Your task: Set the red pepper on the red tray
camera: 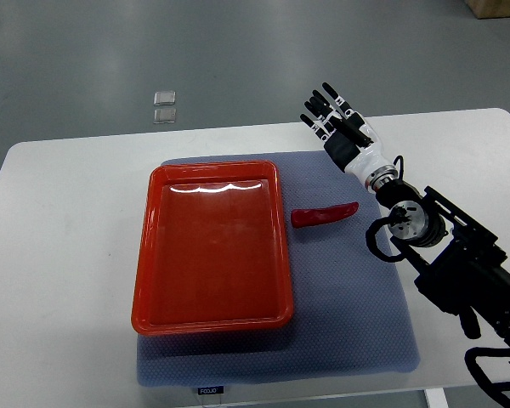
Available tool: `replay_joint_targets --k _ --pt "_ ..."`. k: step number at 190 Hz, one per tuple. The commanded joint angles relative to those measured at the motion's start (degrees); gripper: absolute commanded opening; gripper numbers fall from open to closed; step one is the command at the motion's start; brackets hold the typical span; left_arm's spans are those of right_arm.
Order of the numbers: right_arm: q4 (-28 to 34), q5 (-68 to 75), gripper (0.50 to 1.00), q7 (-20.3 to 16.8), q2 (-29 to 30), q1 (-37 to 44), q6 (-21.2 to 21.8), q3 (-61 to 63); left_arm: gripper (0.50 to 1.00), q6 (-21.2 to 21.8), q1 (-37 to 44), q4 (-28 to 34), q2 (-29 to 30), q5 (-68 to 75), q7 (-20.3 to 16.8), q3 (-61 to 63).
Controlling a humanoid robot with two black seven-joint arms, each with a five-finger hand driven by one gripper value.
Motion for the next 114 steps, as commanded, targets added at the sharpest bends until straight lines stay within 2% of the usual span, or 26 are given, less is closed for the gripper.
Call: replay_joint_targets --k 1,18,41,73,94,114 --pt "0.11 -2.92 0.917 -0.04 -2.81 2.70 0.38 -5.06 1.000 0.01 0.00 0.07 0.00 -0.03 0.00 0.00" --pt "0.81 -9.69 0.917 -0.04 -6.68 6.13 1.00 -14.55 1.000 0.01 0.00 0.07 0.00 -0.03 0.00 0.00" --pt "1.96 -20.76 0.915 -0.22 -13.62 14.13 3.90 -29.85 1.000 0.01 0.00 0.07 0.00 -0.03 0.00 0.00" --pt "8.54 -31.74 0.915 -2.15 -22.76 28.53 8.55 -54.97 1.000 0.01 0.00 0.07 0.00 -0.03 0.00 0.00" --pt "12.67 -35.35 0.917 -2.59 -25.84 36.62 10.13 -67.45 1.000 0.01 -0.09 -0.02 0.00 -0.03 0.00 0.00" --pt "13.73 -35.44 0.915 -4.44 -25.49 38.21 9.78 -69.22 1.000 0.01 0.00 -0.02 0.00 -0.03 0.00 0.00"
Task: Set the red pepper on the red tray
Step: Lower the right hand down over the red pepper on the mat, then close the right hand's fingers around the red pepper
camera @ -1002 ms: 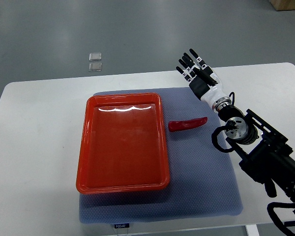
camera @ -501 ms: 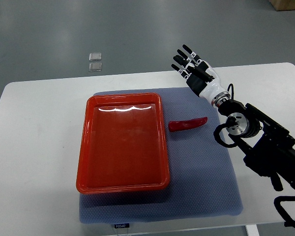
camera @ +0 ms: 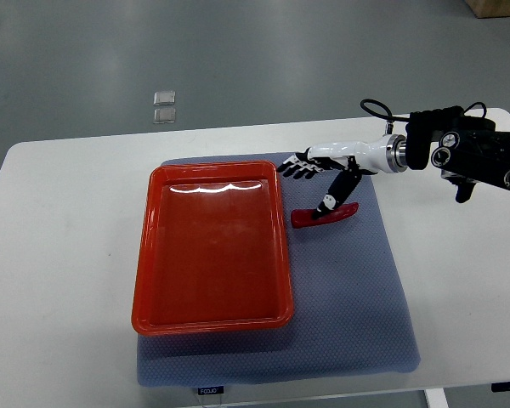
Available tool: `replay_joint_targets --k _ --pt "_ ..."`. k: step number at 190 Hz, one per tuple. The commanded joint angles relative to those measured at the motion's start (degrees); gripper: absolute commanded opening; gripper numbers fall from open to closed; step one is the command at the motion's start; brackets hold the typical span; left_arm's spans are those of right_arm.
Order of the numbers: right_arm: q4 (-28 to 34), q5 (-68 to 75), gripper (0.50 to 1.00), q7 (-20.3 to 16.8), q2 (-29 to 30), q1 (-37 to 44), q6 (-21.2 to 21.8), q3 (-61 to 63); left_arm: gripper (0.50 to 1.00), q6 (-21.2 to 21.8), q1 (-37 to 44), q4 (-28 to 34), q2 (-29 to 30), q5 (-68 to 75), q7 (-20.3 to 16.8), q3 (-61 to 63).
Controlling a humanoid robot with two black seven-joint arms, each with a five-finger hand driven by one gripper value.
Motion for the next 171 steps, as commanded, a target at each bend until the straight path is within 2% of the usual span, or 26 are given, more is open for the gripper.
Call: replay_joint_targets --k 1,18,44,76,109,171 --pt "1.48 -0.69 0.915 -1.68 -0.20 2.51 -0.04 -3.43 1.000 -0.04 0.01 -0.04 0.00 0.01 0.00 0.00" --pt "1.31 -0.95 0.917 -2.56 1.11 1.80 -1.01 -3.52 1.000 -0.04 0.01 -0.04 0.00 0.01 0.00 0.00" --pt "0.60 -1.21 0.915 -2.74 3.05 0.05 -5.05 -3.69 1.000 -0.04 0.01 0.05 0.00 0.01 0.00 0.00" --pt "-0.01 -2.00 0.907 -3.61 3.40 -0.48 -6.10 -3.87 1.000 0.05 0.01 0.23 0.00 0.01 0.00 0.00" --pt "-0.36 -4.90 0.836 -3.61 3.49 -1.62 -6.80 -4.04 1.000 -0.04 0.01 -0.04 0.00 0.01 0.00 0.00" --pt "-1.16 -7.89 0.817 -3.70 3.75 -2.50 -8.74 -7.03 1.000 0.05 0.01 0.14 0.00 0.01 0.00 0.09"
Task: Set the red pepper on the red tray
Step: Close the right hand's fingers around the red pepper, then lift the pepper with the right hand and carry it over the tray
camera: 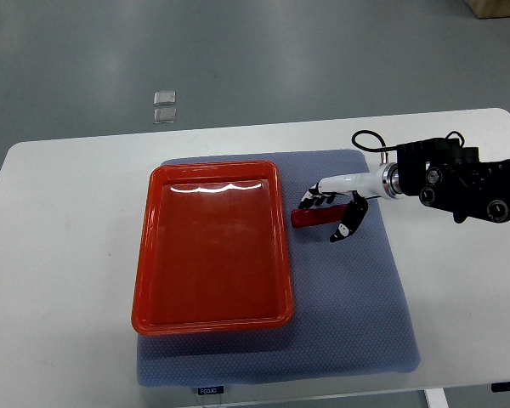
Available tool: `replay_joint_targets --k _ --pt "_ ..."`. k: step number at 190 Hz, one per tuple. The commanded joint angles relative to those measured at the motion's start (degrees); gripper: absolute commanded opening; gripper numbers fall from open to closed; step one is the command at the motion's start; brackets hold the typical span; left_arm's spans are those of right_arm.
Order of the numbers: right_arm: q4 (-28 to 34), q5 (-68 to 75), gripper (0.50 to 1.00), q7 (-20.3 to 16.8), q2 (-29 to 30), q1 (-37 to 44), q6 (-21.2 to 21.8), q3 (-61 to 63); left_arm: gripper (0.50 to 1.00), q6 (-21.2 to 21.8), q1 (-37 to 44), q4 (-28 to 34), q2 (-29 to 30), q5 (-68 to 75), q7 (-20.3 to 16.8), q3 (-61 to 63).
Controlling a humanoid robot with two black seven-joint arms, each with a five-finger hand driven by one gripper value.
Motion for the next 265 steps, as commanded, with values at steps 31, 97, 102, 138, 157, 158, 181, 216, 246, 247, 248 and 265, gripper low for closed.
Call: replay_joint_targets --k 31,97,102,138,157,158,181,216,246,247,248,265 --pt "-0.02 -0.11 0.733 -0.60 0.19 -0.01 -0.52 -0.34 1.000 -0.01 0.00 -0.02 0.00 0.01 0.00 -0.01" --pt "-0.11 -1.07 0.539 -0.69 0.80 -0.10 -2.46 -0.52 1.000 0.08 0.00 0.07 0.00 0.01 0.00 0.07" --pt "-0.11 -1.07 0.529 -0.78 0.80 -0.10 -2.46 -0.52 1.000 -0.01 0.00 0.07 0.00 0.01 0.00 0.07" --pt "-0.02 -0.99 0.500 -0.69 -0.16 0.61 -2.37 -0.43 1.000 0.08 0.00 0.16 0.00 0.01 0.00 -0.01" --pt "0.24 -0.81 0.500 -0.69 -1.65 2.98 -1.84 -0.08 1.000 -0.01 0.00 0.16 0.00 0.01 0.00 -0.01" --pt "0.24 -0.81 0.500 -0.69 -1.66 2.98 -1.84 -0.08 1.000 -0.01 0.00 0.16 0.00 0.01 0.00 -0.01" --pt "1.82 -0.20 0.500 -0.69 -3.15 7.81 -0.79 0.10 1.000 0.08 0.00 0.16 0.00 0.01 0.00 -0.01" --pt "2.18 1.83 0.509 -0.60 -0.78 13.88 0.18 0.10 1.000 0.08 0.00 0.07 0.00 0.01 0.00 -0.01" --pt "1.30 5.61 0.511 -0.60 7.31 16.16 -0.26 -0.43 1.000 0.08 0.00 -0.02 0.00 0.01 0.00 -0.01" --pt "1.30 5.61 0.511 -0.60 7.31 16.16 -0.26 -0.43 1.000 0.08 0.00 -0.02 0.00 0.01 0.00 -0.01" --pt "1.21 5.69 0.511 -0.60 8.00 16.25 -0.35 -0.52 1.000 -0.01 0.00 -0.02 0.00 0.01 0.00 -0.01" --pt "-1.78 6.57 0.513 -0.52 13.99 16.08 -1.14 -0.52 1.000 -0.01 0.00 -0.02 0.00 0.01 0.00 -0.01"
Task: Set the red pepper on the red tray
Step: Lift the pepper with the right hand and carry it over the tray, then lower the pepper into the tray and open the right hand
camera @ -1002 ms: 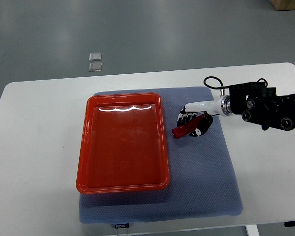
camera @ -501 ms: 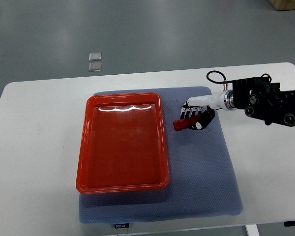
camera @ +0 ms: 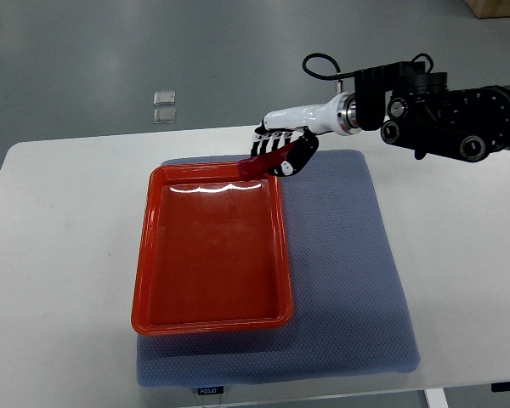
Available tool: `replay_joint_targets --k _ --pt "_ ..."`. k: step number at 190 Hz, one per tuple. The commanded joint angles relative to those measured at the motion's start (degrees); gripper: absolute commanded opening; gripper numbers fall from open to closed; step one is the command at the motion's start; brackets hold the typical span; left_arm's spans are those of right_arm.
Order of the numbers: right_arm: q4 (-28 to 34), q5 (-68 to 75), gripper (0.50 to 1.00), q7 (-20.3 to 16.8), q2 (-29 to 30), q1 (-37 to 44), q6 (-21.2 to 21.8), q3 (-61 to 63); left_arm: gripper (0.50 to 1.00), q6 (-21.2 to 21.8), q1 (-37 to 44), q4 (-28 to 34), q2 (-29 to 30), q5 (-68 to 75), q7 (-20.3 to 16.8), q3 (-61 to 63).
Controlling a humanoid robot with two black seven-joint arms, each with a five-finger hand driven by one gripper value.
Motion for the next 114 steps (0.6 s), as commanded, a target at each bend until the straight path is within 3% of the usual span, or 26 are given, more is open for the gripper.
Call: replay_joint_targets --k 1,26,64,114 --pt "-3.28 1.33 0.513 0.00 7.09 0.00 -1.10 -0.19 1.000 0.05 0.00 -0.02 0.00 -0.01 0.00 0.00" --pt "-8.64 1.68 0.517 0.00 15.36 -1.32 -2.34 -0.28 1.000 0.05 -0.08 -0.02 0.00 -0.01 0.00 0.00" --pt "-14.18 1.59 0.523 0.09 15.36 -5.54 -2.42 -0.46 1.000 -0.03 0.00 0.07 0.00 -0.01 0.00 0.00" --pt "-16.82 1.51 0.560 0.70 15.36 -11.51 -5.32 -0.63 1.000 0.05 0.00 0.15 0.00 -0.01 0.00 0.00"
